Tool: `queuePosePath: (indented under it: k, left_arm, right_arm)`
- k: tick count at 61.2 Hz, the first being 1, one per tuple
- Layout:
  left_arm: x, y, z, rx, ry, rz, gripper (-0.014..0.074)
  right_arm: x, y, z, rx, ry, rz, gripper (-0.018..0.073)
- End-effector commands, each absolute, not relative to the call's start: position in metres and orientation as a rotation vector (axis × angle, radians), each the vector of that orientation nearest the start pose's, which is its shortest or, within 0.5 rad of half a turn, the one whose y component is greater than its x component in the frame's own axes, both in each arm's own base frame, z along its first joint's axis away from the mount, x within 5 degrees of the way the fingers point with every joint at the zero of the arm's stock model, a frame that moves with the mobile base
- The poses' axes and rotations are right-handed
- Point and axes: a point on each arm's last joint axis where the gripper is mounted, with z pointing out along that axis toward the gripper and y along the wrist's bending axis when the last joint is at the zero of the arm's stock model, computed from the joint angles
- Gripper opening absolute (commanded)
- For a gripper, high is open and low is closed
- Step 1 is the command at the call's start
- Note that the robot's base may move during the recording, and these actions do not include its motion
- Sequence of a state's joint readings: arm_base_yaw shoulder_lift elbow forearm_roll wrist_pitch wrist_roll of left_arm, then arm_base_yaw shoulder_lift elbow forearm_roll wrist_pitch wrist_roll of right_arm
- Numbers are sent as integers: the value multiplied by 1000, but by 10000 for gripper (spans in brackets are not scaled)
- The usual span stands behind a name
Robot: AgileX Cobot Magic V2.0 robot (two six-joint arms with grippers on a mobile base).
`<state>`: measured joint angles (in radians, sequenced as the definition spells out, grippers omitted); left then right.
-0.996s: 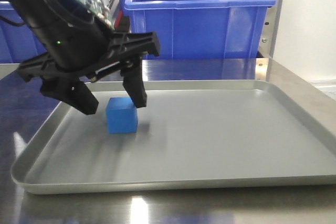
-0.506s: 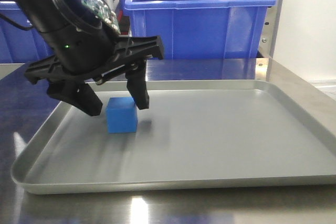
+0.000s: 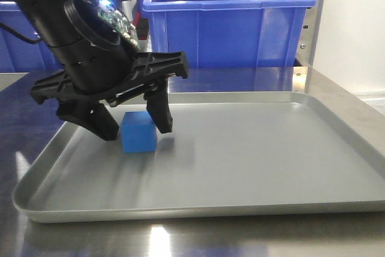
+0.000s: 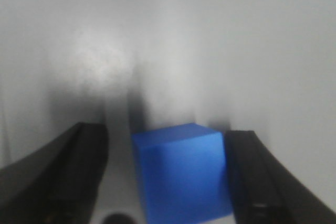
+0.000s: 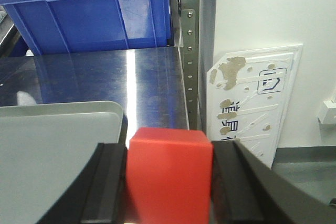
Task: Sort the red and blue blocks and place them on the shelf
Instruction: 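Close the left gripper around the blue cube, then lift the blue cube with the left gripper up off the tray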
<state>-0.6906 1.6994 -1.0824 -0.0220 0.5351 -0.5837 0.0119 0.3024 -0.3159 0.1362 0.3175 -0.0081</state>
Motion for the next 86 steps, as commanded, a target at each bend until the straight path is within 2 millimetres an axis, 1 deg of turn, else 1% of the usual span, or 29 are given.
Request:
queuePosePath:
  k: [1,12,18,23,31,38,43,53,58,66,71,75,81,86]
  left_arm:
    - [267,-226,236,96,2618,-533,357]
    - [264,-229,238,112,2616,-537,115]
    - [263,-228,241,112,2610,-542,124]
    - [262,-227,247,122,2583,-549,122]
    - [259,-222,265,145,2507,-570,122]
    - [257,-214,285,179,2423,-562,122]
    - [256,-202,301,194,2356,-536,122]
    - [255,-167,337,164,2219,-474,122]
    - [249,-145,358,130,2139,-444,122]
    - [237,-112,386,85,2030,-375,122]
    - [225,-93,397,52,1978,-332,122]
    - [216,-80,402,32,1946,-299,122]
    - [200,-61,403,-4,1911,-253,122]
    - [187,-47,398,-46,1896,-227,122]
  right_arm:
    - [79,3,289,68,1678,117,49]
    - [79,3,289,68,1678,117,49]
    - [79,3,289,68,1678,117,49]
    - [79,3,289,68,1678,117,49]
    - [79,3,289,68,1678,117,49]
    - [79,3,289,68,1678,117,49]
    - [79,3,289,68,1678,117,49]
    - [79,3,289,68,1678,117,49]
    - [79,3,289,68,1678,117,49]
    - [79,3,289,68,1678,117,49]
    - [79,3,289,68,1678,117,49]
    - [79,3,289,68,1678,117,49]
    - [79,3,289,68,1678,117,49]
    - [79,3,289,68,1678,117,49]
